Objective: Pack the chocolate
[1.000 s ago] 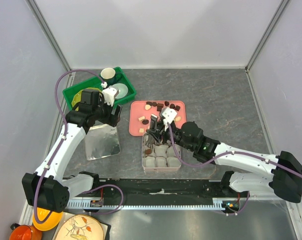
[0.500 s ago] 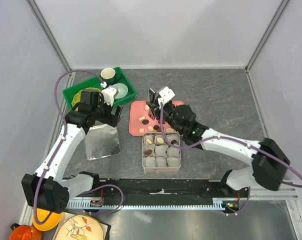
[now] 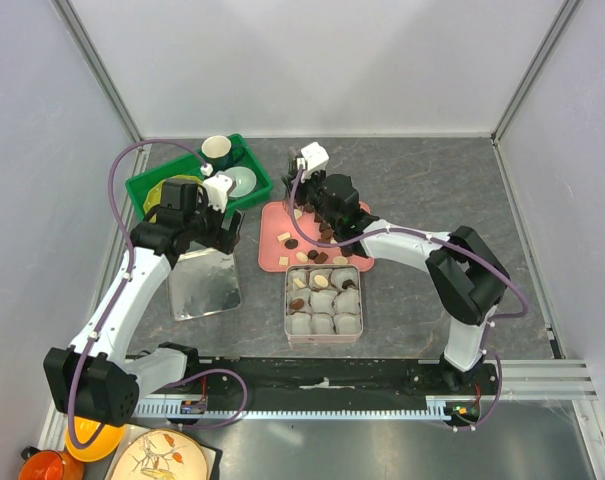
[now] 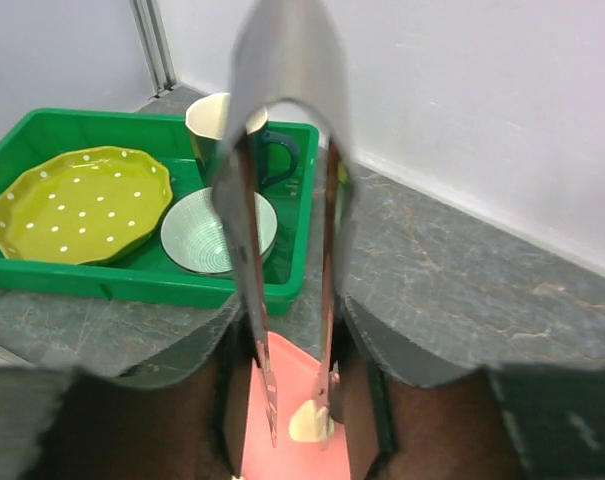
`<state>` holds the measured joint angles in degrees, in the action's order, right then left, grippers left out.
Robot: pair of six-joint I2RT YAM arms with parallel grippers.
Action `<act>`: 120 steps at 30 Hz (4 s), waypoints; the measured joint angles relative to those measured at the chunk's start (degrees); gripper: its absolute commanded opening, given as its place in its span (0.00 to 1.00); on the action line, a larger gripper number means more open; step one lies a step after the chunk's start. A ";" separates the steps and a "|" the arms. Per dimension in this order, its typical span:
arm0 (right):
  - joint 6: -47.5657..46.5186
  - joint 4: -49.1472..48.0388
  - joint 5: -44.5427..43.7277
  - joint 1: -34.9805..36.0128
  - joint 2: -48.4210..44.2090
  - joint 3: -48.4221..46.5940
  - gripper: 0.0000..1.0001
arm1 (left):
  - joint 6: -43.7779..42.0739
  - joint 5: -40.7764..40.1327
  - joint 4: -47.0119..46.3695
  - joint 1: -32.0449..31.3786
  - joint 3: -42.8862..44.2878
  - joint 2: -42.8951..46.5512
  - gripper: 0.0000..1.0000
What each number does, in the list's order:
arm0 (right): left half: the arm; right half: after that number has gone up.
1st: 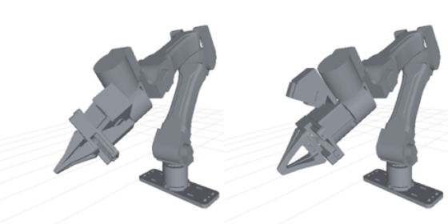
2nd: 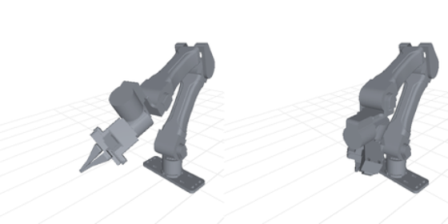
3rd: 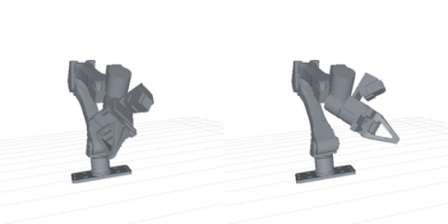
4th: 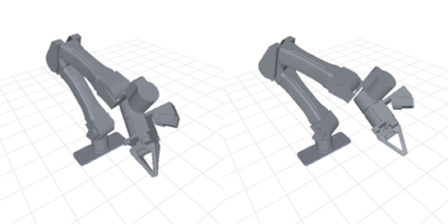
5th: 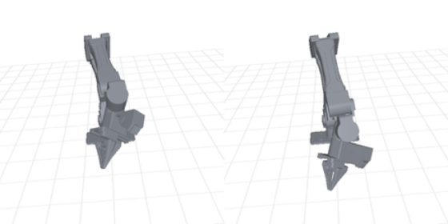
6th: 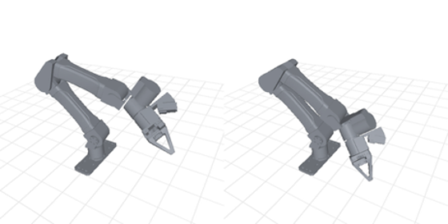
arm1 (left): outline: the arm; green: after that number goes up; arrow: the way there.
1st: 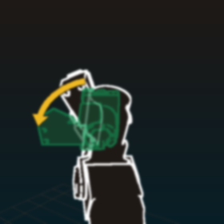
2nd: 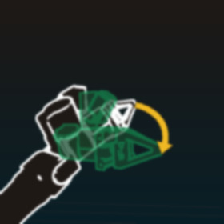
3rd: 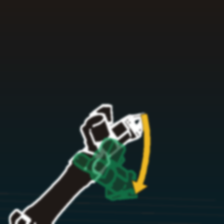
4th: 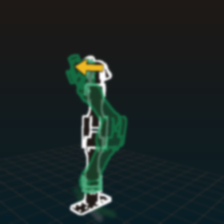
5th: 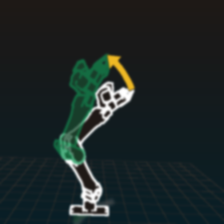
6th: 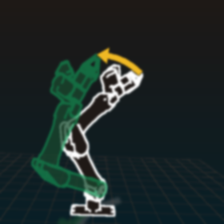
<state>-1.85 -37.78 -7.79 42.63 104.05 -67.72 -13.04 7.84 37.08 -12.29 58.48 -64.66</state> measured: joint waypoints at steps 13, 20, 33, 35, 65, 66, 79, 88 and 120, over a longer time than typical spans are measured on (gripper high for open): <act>2.60 -1.49 0.46 -1.33 5.49 -1.01 0.48 | -0.09 -0.20 -0.02 0.07 -0.46 0.00 0.98; 2.69 -1.66 0.59 -1.73 5.57 -1.01 0.48 | -0.11 -0.20 0.00 0.07 -0.61 0.00 0.98; 0.52 -1.42 0.59 -1.95 6.27 -2.01 0.48 | -0.13 -0.17 -0.02 0.07 -0.74 0.00 0.98; 0.35 -1.44 0.66 -1.95 6.27 -2.01 0.48 | -0.15 -0.15 0.00 0.07 -0.76 0.00 0.98; 5.01 -2.25 6.19 -1.99 9.01 -2.86 0.43 | -0.79 -0.11 -0.55 0.22 -1.75 0.00 0.97; 5.07 -2.23 6.32 -1.99 9.35 -3.32 0.42 | -0.79 -0.13 -0.61 0.22 -1.81 0.00 0.97; 3.69 -0.11 6.49 -1.99 7.23 -3.08 0.31 | -0.83 -0.13 -0.79 0.28 -2.16 0.17 0.96; 2.05 2.86 7.15 -1.53 -17.27 10.60 0.31 | -0.83 -0.11 -0.81 0.31 -2.40 0.85 0.96; 6.21 22.38 6.27 13.14 -41.53 31.58 0.40 | -0.81 -0.17 -0.79 0.33 -2.64 0.98 0.99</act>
<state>4.36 -15.40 -1.52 55.77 62.52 -36.14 -13.85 7.66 36.29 -11.97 55.83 -63.68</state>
